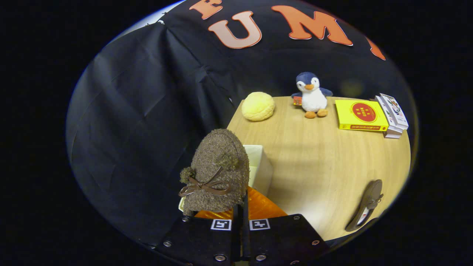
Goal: Open the storage box then place both shoes into the box .Put the left shoe in first, then the right shoe, with the right side of both shoes facing outward in a uniform manner.
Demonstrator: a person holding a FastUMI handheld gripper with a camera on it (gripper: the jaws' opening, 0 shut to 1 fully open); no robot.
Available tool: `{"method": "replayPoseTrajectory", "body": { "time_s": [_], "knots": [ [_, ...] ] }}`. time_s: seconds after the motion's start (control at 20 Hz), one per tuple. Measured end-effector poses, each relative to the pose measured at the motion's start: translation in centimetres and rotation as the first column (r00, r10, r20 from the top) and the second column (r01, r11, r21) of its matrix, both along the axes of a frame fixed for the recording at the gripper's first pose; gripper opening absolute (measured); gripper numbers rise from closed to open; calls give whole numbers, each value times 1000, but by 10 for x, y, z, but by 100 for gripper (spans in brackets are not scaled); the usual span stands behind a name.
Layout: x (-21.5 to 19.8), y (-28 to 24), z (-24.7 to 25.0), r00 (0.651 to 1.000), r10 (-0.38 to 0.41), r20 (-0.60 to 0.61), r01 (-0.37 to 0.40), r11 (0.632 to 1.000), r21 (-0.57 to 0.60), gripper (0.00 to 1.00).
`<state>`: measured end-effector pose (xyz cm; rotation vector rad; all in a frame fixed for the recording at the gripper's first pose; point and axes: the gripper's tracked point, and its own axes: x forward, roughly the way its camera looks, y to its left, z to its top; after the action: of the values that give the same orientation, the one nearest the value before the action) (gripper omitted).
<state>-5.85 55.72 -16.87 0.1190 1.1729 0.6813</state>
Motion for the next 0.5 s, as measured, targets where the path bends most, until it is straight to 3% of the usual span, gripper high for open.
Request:
{"method": "replayPoseTrajectory", "body": {
  "time_s": [0.5],
  "knots": [
    [-28, 83, -78, 995, -21, -98, 6, 989, -147, 4]
  ]
}}
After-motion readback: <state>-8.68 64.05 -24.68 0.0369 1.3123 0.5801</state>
